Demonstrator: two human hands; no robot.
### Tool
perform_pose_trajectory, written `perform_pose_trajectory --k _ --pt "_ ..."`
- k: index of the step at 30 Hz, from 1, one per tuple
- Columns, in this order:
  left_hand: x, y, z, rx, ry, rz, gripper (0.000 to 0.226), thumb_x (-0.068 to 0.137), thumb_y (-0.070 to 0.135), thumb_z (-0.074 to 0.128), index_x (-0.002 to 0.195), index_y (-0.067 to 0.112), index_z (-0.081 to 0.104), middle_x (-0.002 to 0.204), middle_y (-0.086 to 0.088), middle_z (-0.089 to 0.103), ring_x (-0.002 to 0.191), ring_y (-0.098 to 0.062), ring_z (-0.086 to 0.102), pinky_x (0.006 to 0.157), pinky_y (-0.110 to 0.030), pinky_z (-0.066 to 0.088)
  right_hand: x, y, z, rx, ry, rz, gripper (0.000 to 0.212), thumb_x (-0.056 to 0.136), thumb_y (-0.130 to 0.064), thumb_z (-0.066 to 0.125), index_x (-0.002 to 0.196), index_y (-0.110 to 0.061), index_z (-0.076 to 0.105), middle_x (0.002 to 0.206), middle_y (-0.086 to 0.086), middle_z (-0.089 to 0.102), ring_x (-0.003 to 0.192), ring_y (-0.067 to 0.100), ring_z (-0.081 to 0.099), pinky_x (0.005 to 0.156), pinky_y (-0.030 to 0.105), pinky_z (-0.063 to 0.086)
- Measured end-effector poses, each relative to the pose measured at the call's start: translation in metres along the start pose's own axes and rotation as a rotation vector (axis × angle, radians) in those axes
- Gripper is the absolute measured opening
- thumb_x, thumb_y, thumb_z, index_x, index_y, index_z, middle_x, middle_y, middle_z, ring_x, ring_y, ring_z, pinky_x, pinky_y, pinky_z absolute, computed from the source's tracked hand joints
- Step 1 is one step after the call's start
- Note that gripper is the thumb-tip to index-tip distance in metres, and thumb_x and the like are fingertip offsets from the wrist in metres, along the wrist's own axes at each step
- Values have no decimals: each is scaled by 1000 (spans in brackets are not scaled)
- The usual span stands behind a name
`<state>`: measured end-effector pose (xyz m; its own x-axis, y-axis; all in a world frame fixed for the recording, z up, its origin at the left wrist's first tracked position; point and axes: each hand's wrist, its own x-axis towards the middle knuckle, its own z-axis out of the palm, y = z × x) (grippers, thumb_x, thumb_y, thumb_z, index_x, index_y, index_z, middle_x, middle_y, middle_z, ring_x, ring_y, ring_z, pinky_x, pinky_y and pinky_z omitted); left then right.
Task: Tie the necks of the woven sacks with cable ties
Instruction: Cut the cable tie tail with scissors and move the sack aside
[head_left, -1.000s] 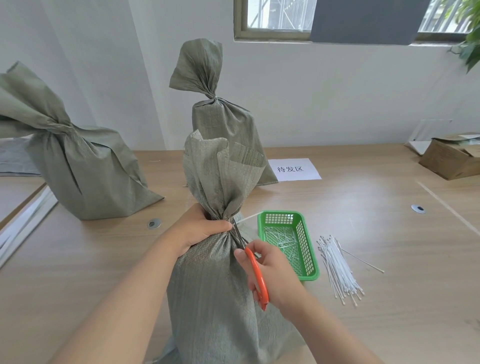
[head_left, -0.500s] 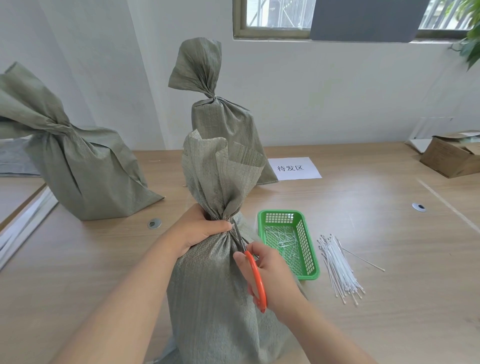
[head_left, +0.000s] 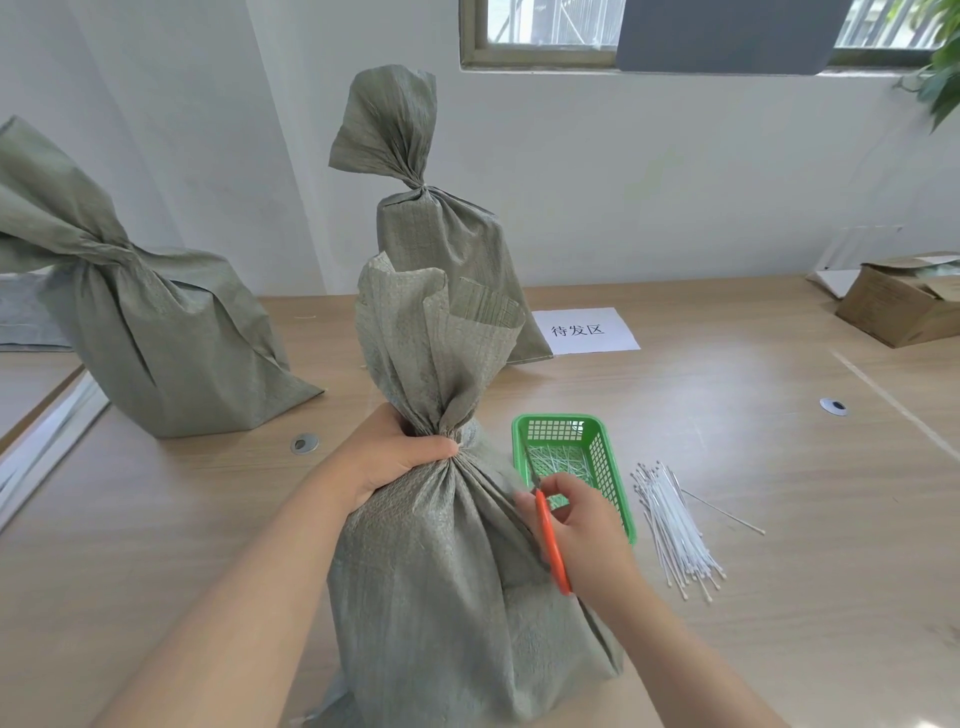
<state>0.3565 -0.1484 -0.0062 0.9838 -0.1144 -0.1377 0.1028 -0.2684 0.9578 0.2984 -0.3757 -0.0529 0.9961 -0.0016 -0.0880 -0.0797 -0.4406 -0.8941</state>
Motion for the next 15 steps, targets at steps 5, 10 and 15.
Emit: perform_pose_trajectory --k 5,10,15 --pt "1 0 0 -1 0 3 30 85 1 76 97 28 69 81 25 76 78 10 70 67 -10 51 20 49 -27 -401 138 47 25 90 -50 63 97 -26 62 76 -5 70 67 15 64 59 27 48" --pt "2 0 0 8 2 6 29 84 4 77 97 29 70 85 23 77 82 9 70 69 -11 49 18 99 -43 -669 54 129 22 91 -37 54 109 -24 57 96 0 70 86 26 64 69 31 49" --pt "3 -2 0 4 -10 11 28 85 5 77 100 29 71 88 21 77 85 7 71 71 -12 49 4 149 -44 -808 -180 328 40 83 -18 52 121 -27 49 116 1 66 106 24 61 73 27 39"
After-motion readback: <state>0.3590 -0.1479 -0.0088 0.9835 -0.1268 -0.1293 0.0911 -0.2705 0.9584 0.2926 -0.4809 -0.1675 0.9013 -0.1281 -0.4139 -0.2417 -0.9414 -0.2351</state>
